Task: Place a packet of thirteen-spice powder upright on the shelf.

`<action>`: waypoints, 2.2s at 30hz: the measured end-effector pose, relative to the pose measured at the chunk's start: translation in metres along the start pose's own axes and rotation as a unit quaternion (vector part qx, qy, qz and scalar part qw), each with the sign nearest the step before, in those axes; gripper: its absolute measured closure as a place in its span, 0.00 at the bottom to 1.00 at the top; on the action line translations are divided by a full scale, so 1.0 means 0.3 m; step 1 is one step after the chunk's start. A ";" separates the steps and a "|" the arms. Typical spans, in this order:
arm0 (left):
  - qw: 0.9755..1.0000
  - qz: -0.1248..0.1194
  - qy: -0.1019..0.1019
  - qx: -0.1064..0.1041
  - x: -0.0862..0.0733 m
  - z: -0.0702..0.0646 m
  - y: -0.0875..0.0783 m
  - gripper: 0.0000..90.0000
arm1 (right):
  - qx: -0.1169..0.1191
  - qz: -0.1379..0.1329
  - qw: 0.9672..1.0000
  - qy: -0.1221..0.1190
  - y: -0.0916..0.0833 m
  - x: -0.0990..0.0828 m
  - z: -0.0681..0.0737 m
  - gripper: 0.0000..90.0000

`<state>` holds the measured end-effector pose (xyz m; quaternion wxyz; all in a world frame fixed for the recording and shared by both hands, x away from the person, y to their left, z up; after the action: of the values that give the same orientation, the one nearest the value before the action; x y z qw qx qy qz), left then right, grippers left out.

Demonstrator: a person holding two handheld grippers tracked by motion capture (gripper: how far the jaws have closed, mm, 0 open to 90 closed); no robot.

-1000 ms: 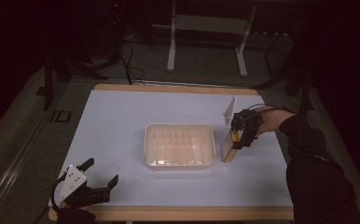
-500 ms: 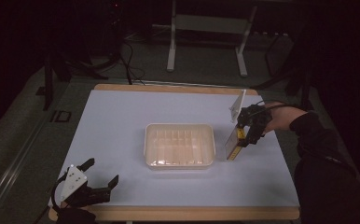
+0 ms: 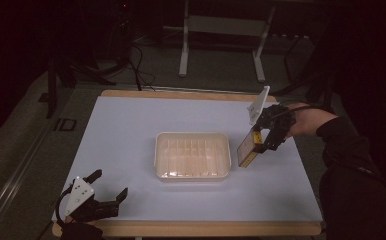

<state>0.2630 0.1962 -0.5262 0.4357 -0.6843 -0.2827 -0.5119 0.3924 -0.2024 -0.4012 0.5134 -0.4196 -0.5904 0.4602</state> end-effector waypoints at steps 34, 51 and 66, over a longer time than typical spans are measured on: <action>1.000 0.004 0.004 -0.001 -0.003 -0.002 0.000 0.00 | -0.010 -0.030 0.999 -0.038 0.019 0.209 -0.008 0.36; 1.000 0.003 0.004 -0.004 -0.002 -0.006 -0.001 0.00 | -0.007 -0.053 0.997 -0.059 0.059 0.344 -0.017 0.36; 1.000 0.002 0.002 -0.005 -0.001 -0.007 -0.002 0.00 | -0.003 -0.082 0.995 -0.064 0.095 0.445 -0.032 0.36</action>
<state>0.2613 0.1946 -0.5261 0.4334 -0.6861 -0.2782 -0.5139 0.3865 -0.0658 -0.3990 0.5094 -0.3405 -0.6558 0.4410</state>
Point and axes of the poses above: each handheld gripper's, and its own axes: y roughly forward along the jaws, x roughly out of its top, z roughly to its left, the point moved 9 cm from there along y, roughly forward along the jaws, and after that the axes turned 6 degrees about -y, right-handed, at the moved point
